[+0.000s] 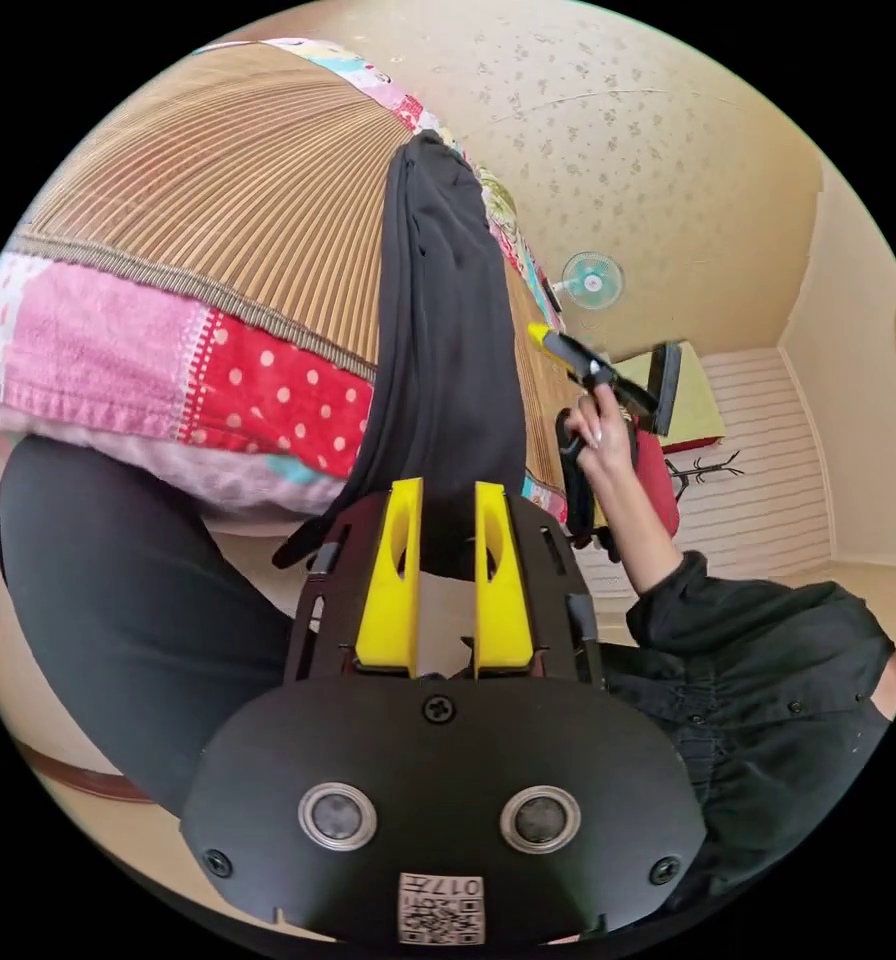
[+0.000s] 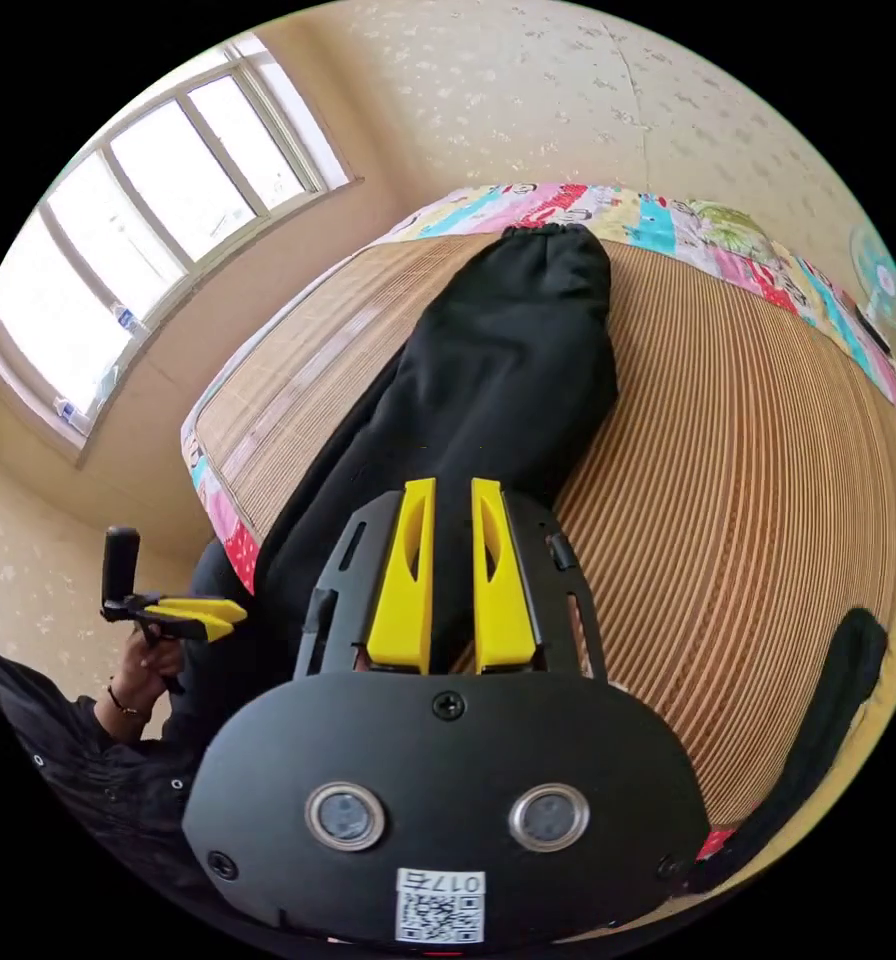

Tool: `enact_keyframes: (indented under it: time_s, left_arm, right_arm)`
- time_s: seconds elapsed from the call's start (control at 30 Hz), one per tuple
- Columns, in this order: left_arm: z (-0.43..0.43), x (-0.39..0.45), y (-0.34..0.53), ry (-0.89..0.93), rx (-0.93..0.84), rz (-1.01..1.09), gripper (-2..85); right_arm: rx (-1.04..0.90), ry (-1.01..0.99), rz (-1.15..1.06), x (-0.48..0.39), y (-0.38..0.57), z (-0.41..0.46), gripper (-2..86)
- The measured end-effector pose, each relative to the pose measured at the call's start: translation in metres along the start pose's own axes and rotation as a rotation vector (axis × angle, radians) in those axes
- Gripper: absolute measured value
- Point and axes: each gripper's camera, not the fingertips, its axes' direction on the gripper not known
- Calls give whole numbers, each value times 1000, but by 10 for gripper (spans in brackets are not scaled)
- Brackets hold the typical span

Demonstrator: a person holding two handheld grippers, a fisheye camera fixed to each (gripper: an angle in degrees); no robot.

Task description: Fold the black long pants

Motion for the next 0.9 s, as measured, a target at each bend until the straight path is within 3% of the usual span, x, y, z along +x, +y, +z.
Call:
enact_keyframes:
  time_s: [0.2, 0.4, 0.53, 0.63, 0.73, 0.8, 0.9]
  left_arm:
    - [25, 17, -42, -168, 49, -14, 72]
    - [35, 29, -59, -197, 16, -48, 36]
    - [6, 50, -55, -51, 83, 113, 21]
    - [-31, 49, -35, 64, 223, 185, 20]
    - [-41, 15, -20, -22, 239, 16, 24]
    - [-26, -22, -13, -63, 139, -205, 35]
    - [-29, -30, -3, 13, 185, -232, 44]
  right_arm:
    - [-18, -153, 251, 38, 89, -1, 92]
    - [-54, -246, 189, 33, 82, 2, 45]
    - [-48, -222, 91, 17, 64, -19, 28]
    - [51, -327, 30, 0, 59, -45, 22]
    - [29, -387, 34, -2, 60, -34, 19]
    - [-157, -324, 57, -1, 62, 6, 20]
    - [-224, -309, 60, 4, 69, 26, 21]
